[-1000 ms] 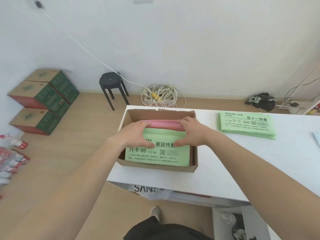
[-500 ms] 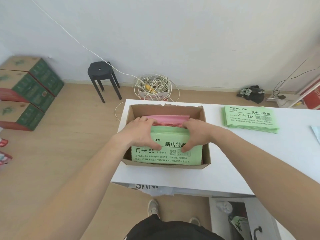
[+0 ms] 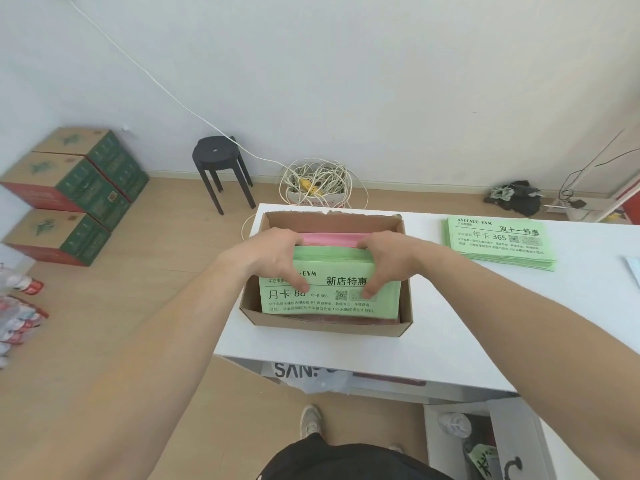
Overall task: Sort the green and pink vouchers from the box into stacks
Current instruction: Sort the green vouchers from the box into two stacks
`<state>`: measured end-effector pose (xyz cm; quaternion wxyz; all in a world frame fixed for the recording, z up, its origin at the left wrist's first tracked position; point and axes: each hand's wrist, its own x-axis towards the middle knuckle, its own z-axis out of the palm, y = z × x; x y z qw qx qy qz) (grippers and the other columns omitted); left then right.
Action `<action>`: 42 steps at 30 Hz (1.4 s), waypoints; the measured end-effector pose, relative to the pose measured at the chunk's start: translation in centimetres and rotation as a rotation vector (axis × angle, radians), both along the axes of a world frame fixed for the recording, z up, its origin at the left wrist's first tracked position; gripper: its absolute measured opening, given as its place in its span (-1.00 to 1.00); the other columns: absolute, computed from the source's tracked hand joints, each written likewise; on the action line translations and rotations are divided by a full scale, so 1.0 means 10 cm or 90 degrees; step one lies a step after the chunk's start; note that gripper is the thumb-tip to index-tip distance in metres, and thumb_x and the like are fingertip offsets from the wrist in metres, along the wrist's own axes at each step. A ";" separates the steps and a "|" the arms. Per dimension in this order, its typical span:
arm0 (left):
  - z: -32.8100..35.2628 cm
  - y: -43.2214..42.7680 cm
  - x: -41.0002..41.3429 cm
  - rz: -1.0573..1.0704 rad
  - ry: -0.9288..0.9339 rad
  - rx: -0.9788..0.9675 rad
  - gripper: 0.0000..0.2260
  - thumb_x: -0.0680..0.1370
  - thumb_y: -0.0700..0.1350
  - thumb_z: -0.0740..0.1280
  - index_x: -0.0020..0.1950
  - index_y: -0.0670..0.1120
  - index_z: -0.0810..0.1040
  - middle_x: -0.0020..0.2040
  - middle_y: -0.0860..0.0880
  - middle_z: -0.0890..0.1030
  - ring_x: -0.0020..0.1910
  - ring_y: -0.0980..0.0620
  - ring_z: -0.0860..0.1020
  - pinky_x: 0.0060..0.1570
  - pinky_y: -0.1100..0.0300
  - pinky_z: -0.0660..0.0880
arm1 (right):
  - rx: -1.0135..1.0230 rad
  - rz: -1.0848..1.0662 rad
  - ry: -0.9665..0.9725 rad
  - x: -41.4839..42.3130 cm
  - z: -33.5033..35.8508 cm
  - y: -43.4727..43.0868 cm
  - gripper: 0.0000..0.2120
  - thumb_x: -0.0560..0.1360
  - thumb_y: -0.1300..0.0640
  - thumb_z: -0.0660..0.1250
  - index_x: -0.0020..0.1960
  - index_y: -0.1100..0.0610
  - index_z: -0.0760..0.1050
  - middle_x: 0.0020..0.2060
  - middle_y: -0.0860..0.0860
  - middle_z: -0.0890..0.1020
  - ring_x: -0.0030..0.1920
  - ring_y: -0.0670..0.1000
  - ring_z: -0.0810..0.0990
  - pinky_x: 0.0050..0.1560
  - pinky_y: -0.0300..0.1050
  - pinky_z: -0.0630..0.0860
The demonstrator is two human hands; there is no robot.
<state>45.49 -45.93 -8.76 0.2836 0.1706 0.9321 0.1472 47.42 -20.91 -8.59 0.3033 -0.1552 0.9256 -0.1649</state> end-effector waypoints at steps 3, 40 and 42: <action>0.34 0.13 -0.06 0.015 0.049 0.004 -0.49 0.17 0.17 0.65 0.00 0.10 0.53 -0.10 0.16 0.66 -0.11 0.14 0.64 -0.14 0.10 0.57 | -0.022 -0.021 0.044 -0.09 0.30 0.16 -0.35 0.16 -0.09 0.69 0.14 -0.02 0.48 -0.05 -0.15 0.61 -0.02 -0.02 0.61 -0.10 -0.13 0.49; -1.16 3.47 0.70 -0.365 0.090 -0.147 0.28 0.17 0.46 0.48 0.64 0.06 -0.19 0.62 -0.14 0.10 0.60 -0.18 0.08 0.55 -0.19 0.06 | 0.207 -0.121 0.023 1.30 -1.04 3.06 0.46 0.06 -0.44 0.54 0.59 -0.09 -0.36 0.59 0.10 0.05 0.58 0.16 0.02 0.56 0.19 0.03; -1.25 3.48 0.79 -0.384 0.122 -0.182 0.33 0.14 0.46 0.50 0.62 0.09 -0.28 0.62 -0.17 0.05 0.60 -0.22 0.04 0.55 -0.26 -0.03 | 0.243 -0.090 0.041 1.36 -1.15 3.00 0.52 0.03 -0.47 0.53 0.57 -0.06 -0.46 0.59 0.16 0.02 0.59 0.20 -0.01 0.56 0.28 -0.06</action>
